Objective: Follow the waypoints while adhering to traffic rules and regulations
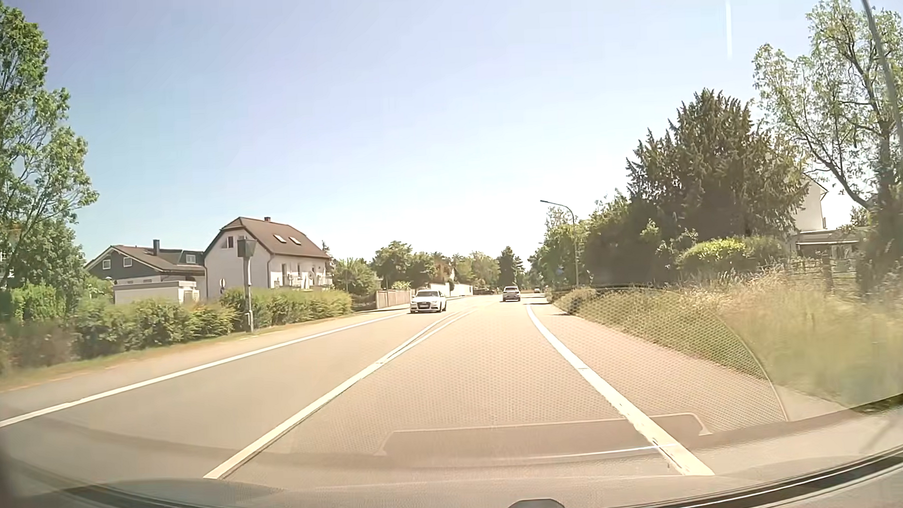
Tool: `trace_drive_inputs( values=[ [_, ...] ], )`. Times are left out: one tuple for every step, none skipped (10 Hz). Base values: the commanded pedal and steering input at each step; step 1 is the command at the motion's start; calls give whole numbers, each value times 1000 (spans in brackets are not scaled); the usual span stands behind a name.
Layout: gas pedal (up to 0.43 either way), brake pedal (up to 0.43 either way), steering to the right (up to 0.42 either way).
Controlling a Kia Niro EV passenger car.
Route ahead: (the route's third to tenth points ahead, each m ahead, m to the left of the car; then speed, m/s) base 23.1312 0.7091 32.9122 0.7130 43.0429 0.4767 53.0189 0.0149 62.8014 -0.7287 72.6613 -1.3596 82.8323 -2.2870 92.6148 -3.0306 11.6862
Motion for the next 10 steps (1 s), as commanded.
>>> trace_drive_inputs(
  values=[
    [39,30,7],
    [39,30,7],
    [39,30,7],
    [39,30,7],
    [39,30,7],
    [39,30,7],
    [39,30,7],
    [39,30,7],
    [39,30,7],
    [39,30,7]
  ],
)
